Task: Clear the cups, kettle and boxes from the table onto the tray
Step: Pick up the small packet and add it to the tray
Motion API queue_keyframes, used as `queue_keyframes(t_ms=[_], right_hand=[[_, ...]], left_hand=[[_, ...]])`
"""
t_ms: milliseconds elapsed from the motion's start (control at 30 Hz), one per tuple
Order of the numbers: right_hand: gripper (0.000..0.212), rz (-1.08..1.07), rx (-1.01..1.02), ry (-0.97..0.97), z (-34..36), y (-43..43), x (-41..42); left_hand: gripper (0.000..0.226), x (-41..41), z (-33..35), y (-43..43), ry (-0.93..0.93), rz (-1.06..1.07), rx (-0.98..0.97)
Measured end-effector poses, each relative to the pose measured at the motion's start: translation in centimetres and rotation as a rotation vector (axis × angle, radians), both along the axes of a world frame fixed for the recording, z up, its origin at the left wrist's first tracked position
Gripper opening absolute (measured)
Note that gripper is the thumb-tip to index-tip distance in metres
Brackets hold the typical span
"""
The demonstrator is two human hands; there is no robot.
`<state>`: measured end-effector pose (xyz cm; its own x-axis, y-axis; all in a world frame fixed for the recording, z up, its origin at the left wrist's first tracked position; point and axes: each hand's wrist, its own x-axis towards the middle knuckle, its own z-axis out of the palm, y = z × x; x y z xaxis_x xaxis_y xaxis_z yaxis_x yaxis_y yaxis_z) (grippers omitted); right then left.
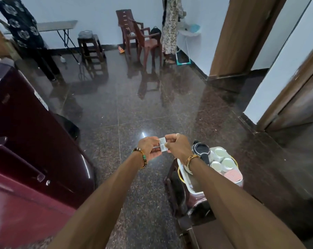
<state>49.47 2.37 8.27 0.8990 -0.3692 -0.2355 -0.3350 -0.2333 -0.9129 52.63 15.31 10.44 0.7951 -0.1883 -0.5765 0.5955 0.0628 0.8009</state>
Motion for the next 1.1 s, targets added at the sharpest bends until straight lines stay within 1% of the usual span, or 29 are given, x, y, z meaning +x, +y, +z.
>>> queue_keyframes(t_ms=[100,233,300,433,533,600,667,800,967,1100], right_hand=[[0.038,-0.020,-0.007,0.013,-0.6,-0.2,1.8],[0.039,-0.061,-0.001,0.047,-1.8,-0.2,3.9],[0.041,-0.109,-0.002,0.065,-1.9,-0.6,4.8],[0.042,-0.244,-0.029,0.048,-1.0,-2.7,7.1],[0.039,-0.353,-0.065,0.032,0.3,-4.8,7.9],[0.032,-0.440,-0.080,0.021,1.0,-6.5,7.5],[0.028,-0.522,-0.090,0.021,1.6,-8.1,6.9],[0.037,-0.685,-0.085,0.029,1.4,-11.0,4.5],[0.032,-0.820,-0.032,0.070,-0.9,-14.5,0.2],[0.040,-0.921,-0.018,0.092,-1.9,-18.5,-3.1]], left_hand=[[0.009,2.1,-0.8,-0.4,0.006,0.007,0.014],[0.007,5.3,-2.2,-0.8,0.044,-0.046,0.044],[0.006,6.9,-2.5,-1.4,0.057,-0.103,0.043],[0.012,10.9,-1.2,-4.1,0.055,-0.261,0.012],[0.015,12.9,0.0,-6.9,0.043,-0.375,-0.014],[0.016,13.5,0.6,-9.2,0.017,-0.466,-0.018],[0.016,13.4,1.3,-11.5,0.007,-0.531,-0.043],[0.014,11.7,1.3,-15.8,0.022,-0.627,-0.059],[0.015,8.5,-0.6,-21.1,0.040,-0.773,-0.008],[0.016,5.8,-1.4,-26.6,0.017,-0.908,0.011]])
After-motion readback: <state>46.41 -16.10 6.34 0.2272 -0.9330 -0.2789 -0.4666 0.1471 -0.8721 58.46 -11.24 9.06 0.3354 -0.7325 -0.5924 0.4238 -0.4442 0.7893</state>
